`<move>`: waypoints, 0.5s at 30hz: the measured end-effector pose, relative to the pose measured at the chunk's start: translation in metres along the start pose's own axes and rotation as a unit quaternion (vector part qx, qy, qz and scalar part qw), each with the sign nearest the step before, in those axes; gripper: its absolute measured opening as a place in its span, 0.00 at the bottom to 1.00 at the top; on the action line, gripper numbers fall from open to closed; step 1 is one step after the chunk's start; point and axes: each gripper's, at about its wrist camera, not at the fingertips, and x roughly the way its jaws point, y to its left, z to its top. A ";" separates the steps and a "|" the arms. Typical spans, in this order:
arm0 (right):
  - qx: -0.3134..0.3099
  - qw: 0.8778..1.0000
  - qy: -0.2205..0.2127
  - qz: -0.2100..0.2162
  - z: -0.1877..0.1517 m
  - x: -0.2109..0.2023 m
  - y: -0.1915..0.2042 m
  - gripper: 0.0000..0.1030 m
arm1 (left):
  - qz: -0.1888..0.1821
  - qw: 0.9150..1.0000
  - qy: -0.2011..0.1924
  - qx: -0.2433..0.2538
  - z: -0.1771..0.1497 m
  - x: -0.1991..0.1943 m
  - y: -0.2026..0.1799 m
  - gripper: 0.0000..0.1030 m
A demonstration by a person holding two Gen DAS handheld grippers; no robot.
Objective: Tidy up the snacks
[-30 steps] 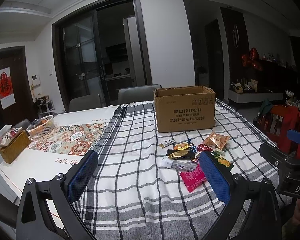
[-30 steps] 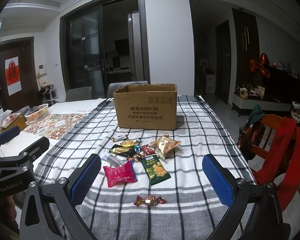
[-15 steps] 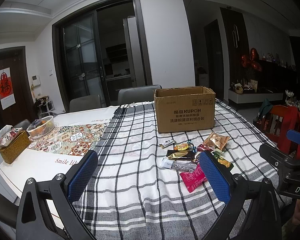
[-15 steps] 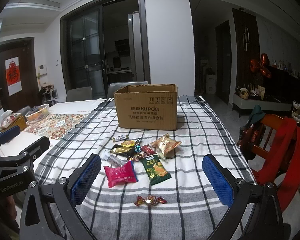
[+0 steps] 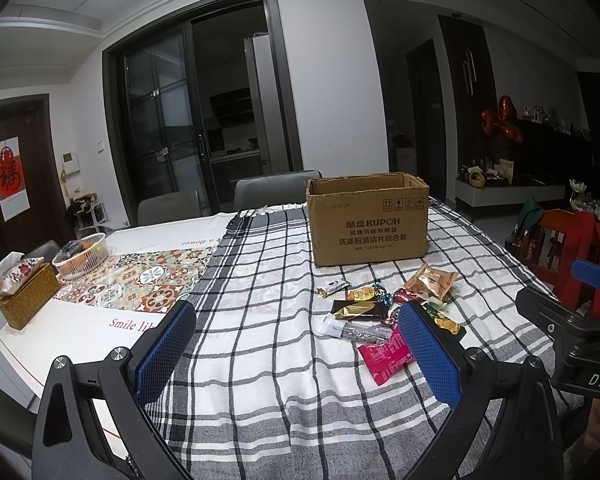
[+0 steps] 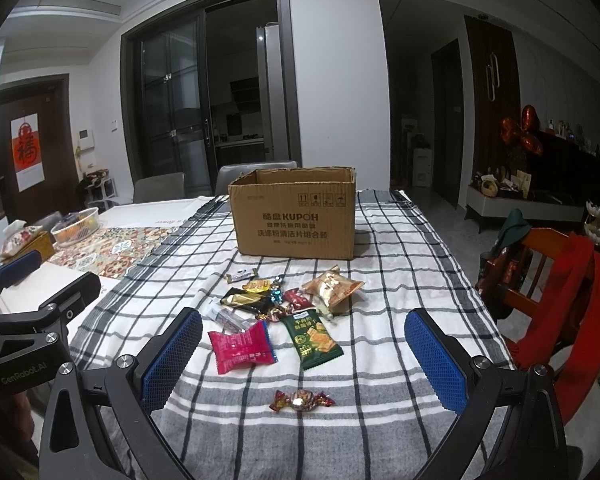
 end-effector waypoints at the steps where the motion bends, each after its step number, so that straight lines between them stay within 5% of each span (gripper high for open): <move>1: 0.000 1.000 0.000 0.000 0.000 0.000 0.000 0.99 | 0.000 1.000 0.000 0.000 0.000 0.000 0.000 1.00; 15: 0.001 1.000 0.011 0.003 -0.004 0.003 0.010 0.99 | -0.012 1.000 0.008 0.010 0.005 0.008 -0.005 1.00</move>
